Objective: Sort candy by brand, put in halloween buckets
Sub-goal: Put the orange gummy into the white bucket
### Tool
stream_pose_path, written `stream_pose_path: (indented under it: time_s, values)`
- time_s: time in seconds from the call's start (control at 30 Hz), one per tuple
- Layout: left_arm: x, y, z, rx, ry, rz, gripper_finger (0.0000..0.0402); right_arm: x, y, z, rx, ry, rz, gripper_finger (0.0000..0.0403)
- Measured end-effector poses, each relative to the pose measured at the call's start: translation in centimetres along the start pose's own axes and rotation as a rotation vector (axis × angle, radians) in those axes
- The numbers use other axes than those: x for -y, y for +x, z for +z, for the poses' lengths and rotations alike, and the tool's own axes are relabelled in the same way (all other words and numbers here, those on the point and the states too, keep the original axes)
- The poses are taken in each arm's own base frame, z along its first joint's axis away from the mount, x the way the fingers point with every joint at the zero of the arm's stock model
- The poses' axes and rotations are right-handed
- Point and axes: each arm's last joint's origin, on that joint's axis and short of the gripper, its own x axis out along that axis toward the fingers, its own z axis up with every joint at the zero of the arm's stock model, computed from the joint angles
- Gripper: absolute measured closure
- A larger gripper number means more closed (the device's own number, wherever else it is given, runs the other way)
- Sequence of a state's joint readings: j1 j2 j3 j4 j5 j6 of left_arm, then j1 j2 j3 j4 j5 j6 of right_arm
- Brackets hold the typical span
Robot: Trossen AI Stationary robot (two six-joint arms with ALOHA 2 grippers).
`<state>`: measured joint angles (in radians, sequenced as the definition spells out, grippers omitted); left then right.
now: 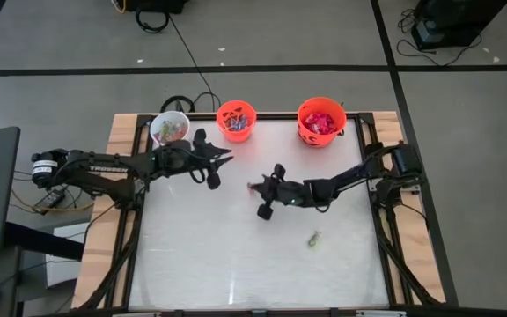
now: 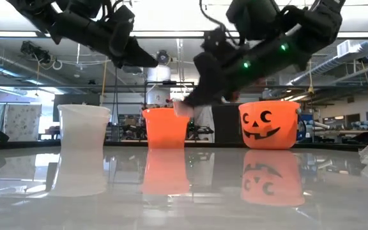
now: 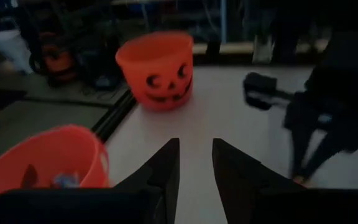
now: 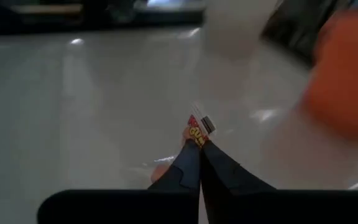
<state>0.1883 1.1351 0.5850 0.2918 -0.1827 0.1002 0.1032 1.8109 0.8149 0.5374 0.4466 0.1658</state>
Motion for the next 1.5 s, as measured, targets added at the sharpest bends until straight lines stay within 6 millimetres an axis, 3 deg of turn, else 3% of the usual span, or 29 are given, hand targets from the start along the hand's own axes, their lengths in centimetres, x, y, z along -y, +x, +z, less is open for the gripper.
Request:
stream_pose_path:
  time_s: [0.2, 0.37, 0.57, 0.93, 1.17, 1.33, 1.5]
  values:
    - [0.3, -0.1, 1.0, 0.106, -0.068, -0.075, 0.0299, 0.3, -0.6, 2.9, 0.243, -0.159, -0.164, 0.0390]
    - [0.7, -0.2, 1.4, 0.144, -0.091, -0.180, 0.0299, 0.4, -1.0, 4.0, 0.339, -0.261, -0.218, 0.0391]
    - [1.9, -0.5, 1.8, 0.196, -0.076, -0.311, 0.0299, 0.3, -1.4, 4.8, 0.409, -0.335, -0.238, 0.0391]
    - [2.3, -0.1, 2.0, 0.225, -0.110, -0.305, 0.0233, -0.2, -2.1, 5.7, 0.521, -0.383, -0.208, 0.0391]
    - [2.8, 1.0, 1.8, 0.269, -0.107, -0.338, 0.0225, -0.2, -2.1, 5.8, 0.537, -0.379, -0.194, 0.0390]
    - [2.9, 1.3, 1.6, 0.273, -0.102, -0.337, 0.0262, -0.2, -2.1, 5.8, 0.537, -0.381, -0.190, 0.0390]
    - [2.8, 1.3, 1.6, 0.283, -0.059, -0.315, 0.0372, -0.2, -2.1, 5.8, 0.537, -0.381, -0.191, 0.0390]
